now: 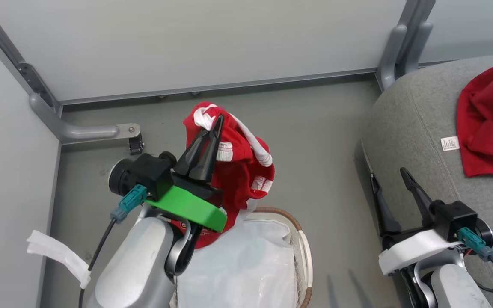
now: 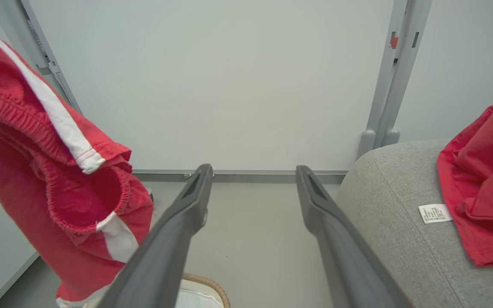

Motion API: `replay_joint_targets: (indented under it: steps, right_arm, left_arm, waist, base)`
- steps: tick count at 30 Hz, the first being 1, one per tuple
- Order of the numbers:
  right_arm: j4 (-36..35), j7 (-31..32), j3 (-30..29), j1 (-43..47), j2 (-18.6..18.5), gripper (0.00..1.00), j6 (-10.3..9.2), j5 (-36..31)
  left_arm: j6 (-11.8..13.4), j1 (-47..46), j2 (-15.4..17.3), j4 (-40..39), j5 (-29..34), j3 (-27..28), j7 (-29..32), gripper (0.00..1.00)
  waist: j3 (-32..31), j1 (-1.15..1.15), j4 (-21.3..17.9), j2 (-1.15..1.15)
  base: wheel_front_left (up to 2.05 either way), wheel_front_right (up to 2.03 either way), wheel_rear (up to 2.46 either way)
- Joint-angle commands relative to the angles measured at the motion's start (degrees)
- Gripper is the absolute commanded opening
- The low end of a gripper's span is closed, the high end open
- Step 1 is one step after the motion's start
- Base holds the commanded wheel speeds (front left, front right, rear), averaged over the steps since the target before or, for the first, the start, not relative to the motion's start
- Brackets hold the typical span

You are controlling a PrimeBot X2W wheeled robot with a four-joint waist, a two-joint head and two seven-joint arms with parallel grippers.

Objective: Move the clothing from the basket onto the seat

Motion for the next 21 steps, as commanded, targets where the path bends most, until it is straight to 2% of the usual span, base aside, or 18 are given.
replay_joint_targets:
  steps: [1, 7, 11, 21]
  right_arm:
    - [0.34, -0.12, 0.0, 1.43, 0.02, 1.0, -0.08, 0.34]
    - [0.54, -0.12, 0.74, 3.32, 0.13, 1.0, -0.08, 0.01]
    - [-0.46, -0.12, 4.1, 3.47, -0.62, 1.0, -0.08, -0.6]
    - [-3.99, -0.12, 18.97, -4.65, -3.71, 1.0, -0.08, -3.3]
  left_arm:
    - [0.01, -1.04, 0.53, -0.96, 0.54, 0.24, -0.2, 0.0]
    - [0.0, -1.73, 0.25, -4.95, 0.56, 0.35, -0.2, 0.0]
    - [0.0, -2.01, -0.07, -6.27, 0.5, -0.61, -0.2, 0.0]
    - [0.03, -0.86, -0.83, -7.38, -0.29, -2.28, -0.2, 0.0]
  waist:
    - [-1.24, 0.0, 0.43, 0.0]
    - [-2.94, 0.0, 0.2, 0.0]
    - [-3.5, 0.0, 0.44, 0.0]
    - [-3.47, 0.0, 2.15, 0.0]
  base:
    - [0.0, 0.0, 0.0]
    - [0.0, 0.0, 0.0]
    - [0.0, 0.0, 0.0]
    - [0.0, 0.0, 0.0]
